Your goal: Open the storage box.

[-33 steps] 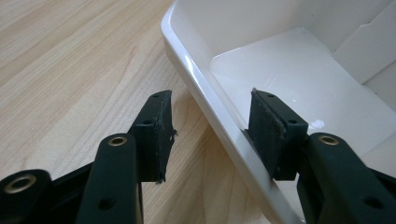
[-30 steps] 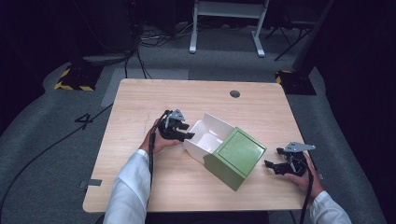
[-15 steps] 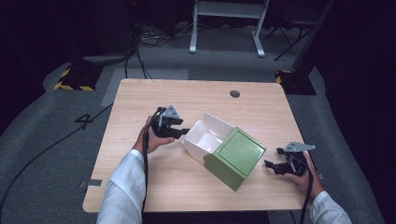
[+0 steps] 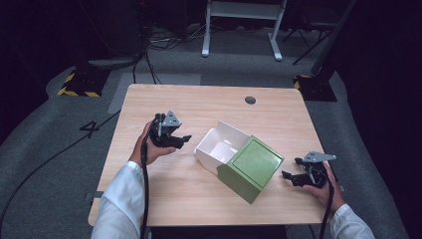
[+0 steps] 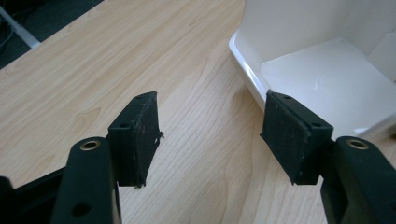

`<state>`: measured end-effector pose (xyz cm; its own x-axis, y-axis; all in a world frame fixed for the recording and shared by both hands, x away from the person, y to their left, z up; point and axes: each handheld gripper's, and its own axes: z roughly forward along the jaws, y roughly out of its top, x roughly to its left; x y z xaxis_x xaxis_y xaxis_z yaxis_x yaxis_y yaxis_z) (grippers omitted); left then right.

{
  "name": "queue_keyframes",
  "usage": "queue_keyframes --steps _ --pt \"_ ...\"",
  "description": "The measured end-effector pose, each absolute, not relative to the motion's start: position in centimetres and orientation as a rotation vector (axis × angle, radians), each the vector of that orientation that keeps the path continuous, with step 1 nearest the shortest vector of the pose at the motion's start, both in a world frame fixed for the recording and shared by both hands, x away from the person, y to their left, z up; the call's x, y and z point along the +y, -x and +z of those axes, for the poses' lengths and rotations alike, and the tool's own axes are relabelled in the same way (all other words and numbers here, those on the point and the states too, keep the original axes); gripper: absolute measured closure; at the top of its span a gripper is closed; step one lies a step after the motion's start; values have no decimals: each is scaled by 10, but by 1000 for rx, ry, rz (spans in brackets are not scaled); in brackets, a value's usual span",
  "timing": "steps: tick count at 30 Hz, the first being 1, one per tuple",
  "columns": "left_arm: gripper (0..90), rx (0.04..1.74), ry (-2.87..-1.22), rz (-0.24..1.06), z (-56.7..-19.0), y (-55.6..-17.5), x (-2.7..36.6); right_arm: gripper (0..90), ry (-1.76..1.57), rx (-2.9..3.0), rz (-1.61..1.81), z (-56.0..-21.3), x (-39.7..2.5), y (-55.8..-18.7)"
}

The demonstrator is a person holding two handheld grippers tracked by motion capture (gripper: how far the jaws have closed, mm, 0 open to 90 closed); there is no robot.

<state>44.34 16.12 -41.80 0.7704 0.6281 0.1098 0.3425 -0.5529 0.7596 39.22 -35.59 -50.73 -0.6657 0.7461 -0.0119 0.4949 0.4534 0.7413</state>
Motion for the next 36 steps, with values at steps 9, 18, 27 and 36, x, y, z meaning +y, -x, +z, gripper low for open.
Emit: queue_keyframes --steps 9,18,27,36 --pt "319 702 -2252 547 -413 -426 168 145 -1055 2372 1045 -507 -356 -392" --pt "224 730 -2253 541 -416 -414 176 145 -1055 2372 1045 -507 -356 -392" --pt "178 709 -2269 535 -424 -399 181 145 -1055 2371 1045 -507 -356 -392" --pt "180 709 -2317 553 -440 -382 181 145 -1055 2372 1046 -507 -356 -392"
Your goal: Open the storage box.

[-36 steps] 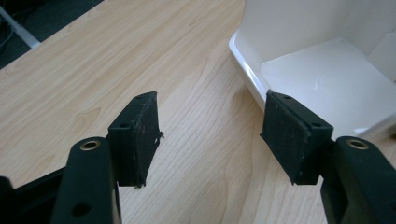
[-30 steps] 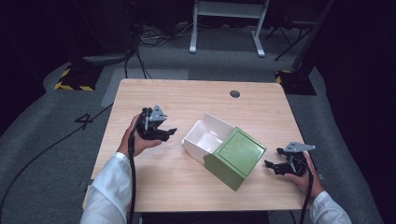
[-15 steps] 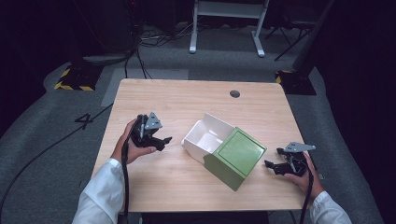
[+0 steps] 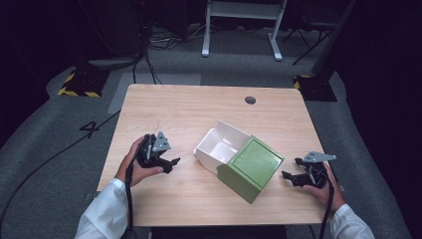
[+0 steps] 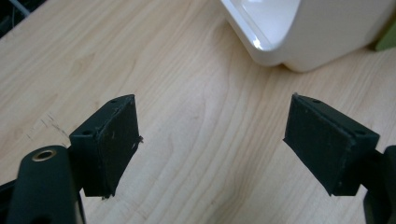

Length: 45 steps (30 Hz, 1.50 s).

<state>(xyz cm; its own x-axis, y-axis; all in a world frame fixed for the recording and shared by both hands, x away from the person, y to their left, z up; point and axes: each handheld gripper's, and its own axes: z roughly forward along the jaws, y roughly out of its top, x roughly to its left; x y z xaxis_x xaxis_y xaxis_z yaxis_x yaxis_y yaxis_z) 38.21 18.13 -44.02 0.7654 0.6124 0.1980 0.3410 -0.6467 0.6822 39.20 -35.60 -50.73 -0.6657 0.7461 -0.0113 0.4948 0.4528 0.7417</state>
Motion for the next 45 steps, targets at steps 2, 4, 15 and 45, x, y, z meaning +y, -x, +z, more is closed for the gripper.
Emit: queue_keyframes --steps 2,4,15,45 --pt "180 706 -2333 565 -445 -378 182 145 -1056 2372 1046 -507 -356 -392" --pt "180 714 -2337 563 -448 -374 185 145 -1055 2372 1046 -507 -356 -392" --pt "180 783 -2328 547 -471 -354 203 145 -1056 2372 1046 -507 -356 -392" --pt "167 1074 -2160 433 -507 -329 263 145 -1058 2369 1043 -507 -356 -391"
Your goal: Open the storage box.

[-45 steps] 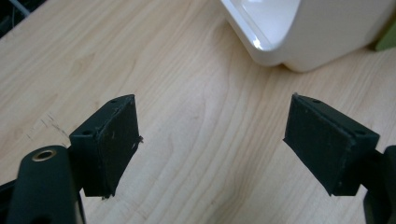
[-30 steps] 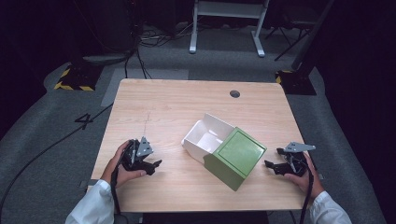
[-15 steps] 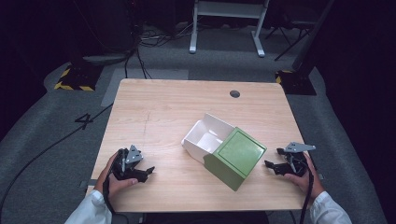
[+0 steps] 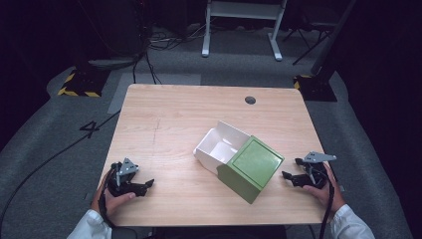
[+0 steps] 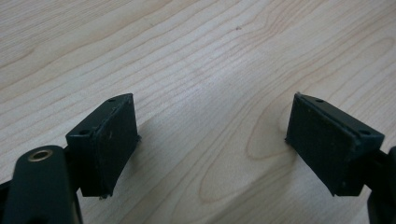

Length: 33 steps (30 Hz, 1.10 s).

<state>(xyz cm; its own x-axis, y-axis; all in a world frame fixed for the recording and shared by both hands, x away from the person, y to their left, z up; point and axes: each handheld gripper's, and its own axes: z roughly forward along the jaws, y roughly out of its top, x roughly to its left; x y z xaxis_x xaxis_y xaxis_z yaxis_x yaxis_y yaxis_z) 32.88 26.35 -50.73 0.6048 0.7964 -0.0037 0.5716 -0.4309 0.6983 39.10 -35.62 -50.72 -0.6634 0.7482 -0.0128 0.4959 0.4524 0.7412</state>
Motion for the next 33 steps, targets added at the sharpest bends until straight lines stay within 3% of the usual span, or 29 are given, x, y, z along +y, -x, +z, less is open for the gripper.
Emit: queue_keyframes --steps 33 --pt "166 1082 -2159 434 -507 -330 263 145 -1062 2367 1044 -507 -357 -389"
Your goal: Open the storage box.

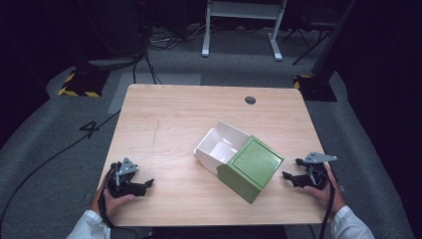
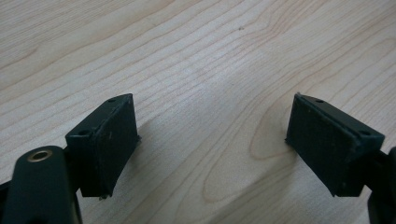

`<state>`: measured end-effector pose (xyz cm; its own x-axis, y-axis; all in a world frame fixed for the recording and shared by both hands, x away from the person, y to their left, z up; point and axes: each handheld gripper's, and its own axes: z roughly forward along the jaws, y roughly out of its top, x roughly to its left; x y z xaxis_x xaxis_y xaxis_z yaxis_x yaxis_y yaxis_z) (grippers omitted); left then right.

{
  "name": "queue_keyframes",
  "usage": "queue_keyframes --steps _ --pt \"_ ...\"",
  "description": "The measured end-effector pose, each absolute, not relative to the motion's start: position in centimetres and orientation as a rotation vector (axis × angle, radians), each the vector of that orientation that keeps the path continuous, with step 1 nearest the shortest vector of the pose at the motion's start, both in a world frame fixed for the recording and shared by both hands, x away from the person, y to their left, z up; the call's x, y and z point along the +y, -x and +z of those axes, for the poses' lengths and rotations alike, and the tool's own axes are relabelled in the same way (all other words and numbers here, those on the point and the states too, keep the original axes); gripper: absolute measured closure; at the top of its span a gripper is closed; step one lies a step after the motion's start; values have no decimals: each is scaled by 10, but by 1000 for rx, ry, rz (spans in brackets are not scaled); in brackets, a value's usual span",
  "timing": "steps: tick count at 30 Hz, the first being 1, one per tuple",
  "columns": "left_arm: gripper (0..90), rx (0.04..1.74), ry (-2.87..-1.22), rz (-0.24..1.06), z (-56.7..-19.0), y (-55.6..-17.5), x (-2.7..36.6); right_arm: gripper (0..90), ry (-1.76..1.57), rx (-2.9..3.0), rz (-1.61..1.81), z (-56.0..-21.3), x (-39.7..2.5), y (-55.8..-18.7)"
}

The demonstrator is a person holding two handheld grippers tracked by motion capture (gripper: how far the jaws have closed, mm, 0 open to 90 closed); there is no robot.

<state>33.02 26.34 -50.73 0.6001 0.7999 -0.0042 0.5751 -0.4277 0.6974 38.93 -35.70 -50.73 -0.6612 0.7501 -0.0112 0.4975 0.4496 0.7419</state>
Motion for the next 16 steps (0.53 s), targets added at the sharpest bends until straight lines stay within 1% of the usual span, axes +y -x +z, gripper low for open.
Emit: queue_keyframes --steps 16 --pt "164 1095 -2157 437 -507 -333 263 145 -1062 2367 1045 -507 -357 -389"
